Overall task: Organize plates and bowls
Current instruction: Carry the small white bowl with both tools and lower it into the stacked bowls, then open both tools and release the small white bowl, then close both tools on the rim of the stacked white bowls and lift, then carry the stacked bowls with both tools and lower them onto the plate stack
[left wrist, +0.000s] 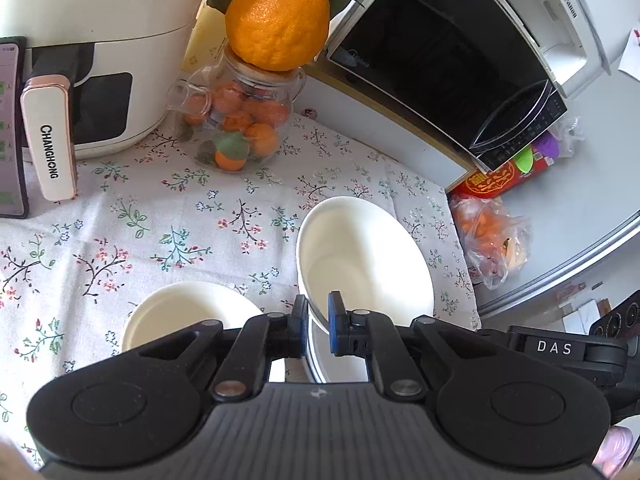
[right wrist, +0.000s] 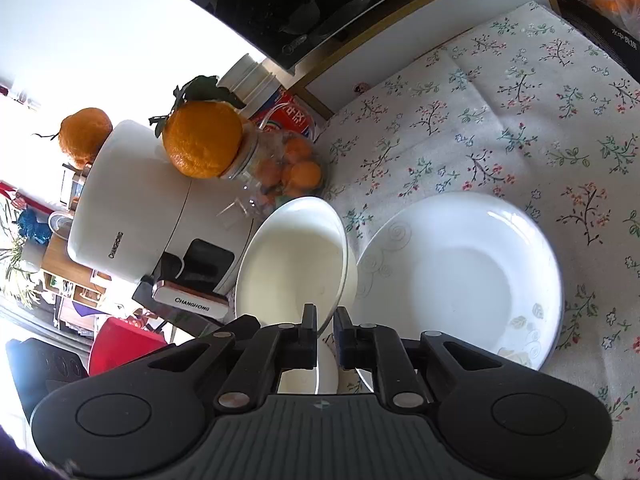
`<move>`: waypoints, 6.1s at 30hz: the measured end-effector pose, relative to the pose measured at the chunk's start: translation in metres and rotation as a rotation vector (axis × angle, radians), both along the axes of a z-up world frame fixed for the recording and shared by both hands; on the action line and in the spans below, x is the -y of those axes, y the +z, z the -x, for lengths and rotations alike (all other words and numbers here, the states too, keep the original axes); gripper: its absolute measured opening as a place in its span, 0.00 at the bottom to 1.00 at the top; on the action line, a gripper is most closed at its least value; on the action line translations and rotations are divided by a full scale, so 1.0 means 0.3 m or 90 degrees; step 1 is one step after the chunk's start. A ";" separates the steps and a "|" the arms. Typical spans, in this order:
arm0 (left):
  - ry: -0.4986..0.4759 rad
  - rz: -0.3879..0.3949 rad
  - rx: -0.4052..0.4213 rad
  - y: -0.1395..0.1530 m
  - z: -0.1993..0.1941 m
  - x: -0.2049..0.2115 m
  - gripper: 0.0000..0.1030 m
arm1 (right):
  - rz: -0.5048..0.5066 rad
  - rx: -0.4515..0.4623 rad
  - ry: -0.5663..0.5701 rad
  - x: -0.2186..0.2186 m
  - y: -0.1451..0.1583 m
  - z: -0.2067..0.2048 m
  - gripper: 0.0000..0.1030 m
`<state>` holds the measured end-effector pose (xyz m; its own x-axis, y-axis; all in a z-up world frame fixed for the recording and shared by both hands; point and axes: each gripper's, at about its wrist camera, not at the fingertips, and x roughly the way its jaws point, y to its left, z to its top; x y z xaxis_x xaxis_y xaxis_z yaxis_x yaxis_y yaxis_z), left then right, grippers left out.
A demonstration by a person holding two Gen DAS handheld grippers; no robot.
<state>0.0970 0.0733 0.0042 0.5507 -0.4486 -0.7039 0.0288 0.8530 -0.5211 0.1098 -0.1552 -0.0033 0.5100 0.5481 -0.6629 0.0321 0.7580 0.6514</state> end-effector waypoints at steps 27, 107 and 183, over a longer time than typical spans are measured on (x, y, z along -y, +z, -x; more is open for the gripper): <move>-0.014 -0.036 -0.078 -0.082 0.120 -0.198 0.10 | 0.028 -0.075 0.113 -0.233 -0.104 0.049 0.09; -0.286 -0.340 0.160 -0.132 0.213 -0.199 1.00 | 0.360 0.242 0.502 -0.387 -0.073 0.145 0.87; -0.499 -0.381 0.240 -0.135 0.133 0.010 0.82 | 0.419 0.346 0.561 -0.378 -0.072 0.135 0.79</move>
